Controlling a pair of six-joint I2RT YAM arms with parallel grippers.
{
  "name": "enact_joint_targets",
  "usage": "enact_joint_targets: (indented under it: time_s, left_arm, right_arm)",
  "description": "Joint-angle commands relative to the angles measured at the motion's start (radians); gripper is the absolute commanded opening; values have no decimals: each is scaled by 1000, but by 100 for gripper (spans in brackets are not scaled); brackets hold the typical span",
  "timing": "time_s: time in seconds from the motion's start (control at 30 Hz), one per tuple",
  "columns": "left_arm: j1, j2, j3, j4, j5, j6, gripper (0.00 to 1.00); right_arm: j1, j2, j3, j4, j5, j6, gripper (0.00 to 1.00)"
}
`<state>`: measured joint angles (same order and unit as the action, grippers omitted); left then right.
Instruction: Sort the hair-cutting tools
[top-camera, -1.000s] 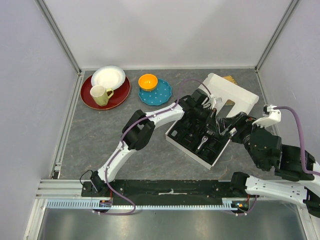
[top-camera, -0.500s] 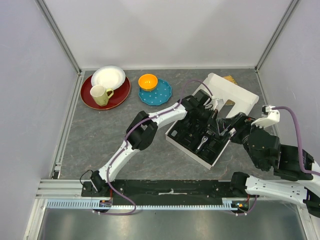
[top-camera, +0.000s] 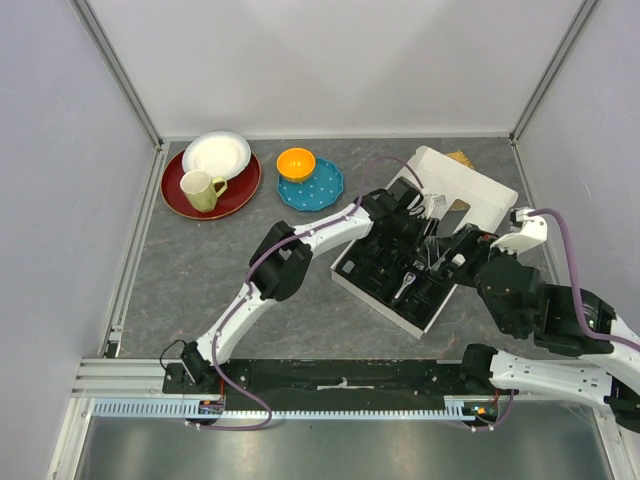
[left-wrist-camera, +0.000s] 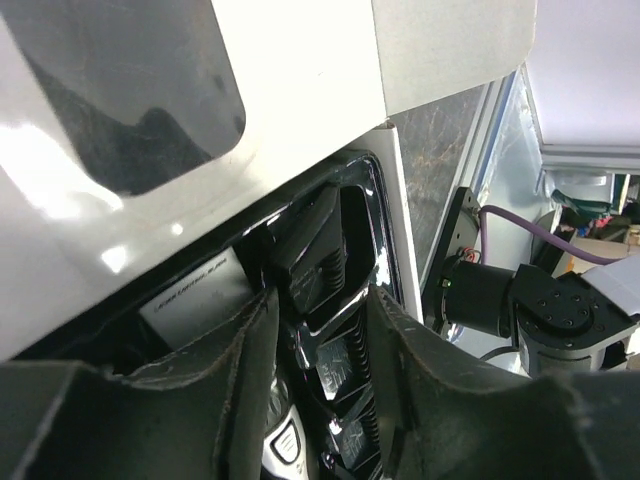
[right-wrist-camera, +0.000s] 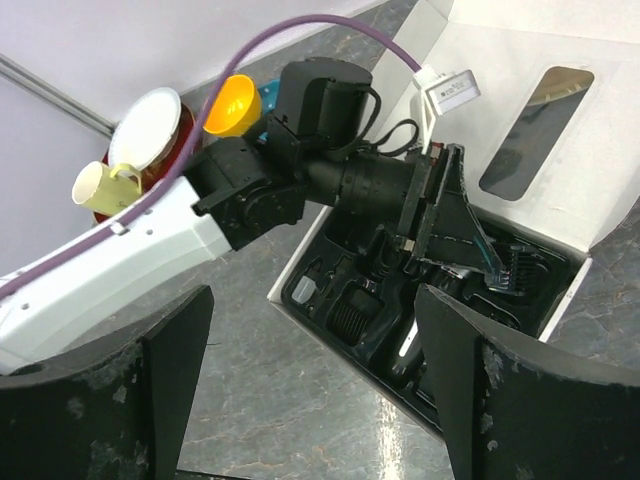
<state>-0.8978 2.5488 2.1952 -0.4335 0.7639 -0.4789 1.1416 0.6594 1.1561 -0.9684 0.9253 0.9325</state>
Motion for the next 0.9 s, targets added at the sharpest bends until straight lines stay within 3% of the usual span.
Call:
enact_joint_targets:
  time_s: [0.0, 0.23, 0.37, 0.5, 0.7, 0.87]
  left_arm:
    - [17, -156, -61, 7, -76, 23, 50]
    - [48, -320, -219, 65, -146, 29, 56]
    - [105, -438, -371, 87, -331, 33, 57]
    - [145, -564, -607, 108, -605, 45, 58]
    - [158, -618, -785, 157, -693, 53, 62]
    - [158, -636, -898, 219, -802, 5, 62]
  right_arm:
    - [1, 54, 31, -30, 32, 0, 90]
    - [1, 138, 50, -33, 55, -6, 91]
    - [-16, 176, 8, -33, 113, -1, 91]
    - [-178, 223, -33, -12, 38, -53, 93]
    - [-409, 293, -188, 175, -242, -146, 98]
    - [-551, 301, -367, 218, -321, -26, 98]
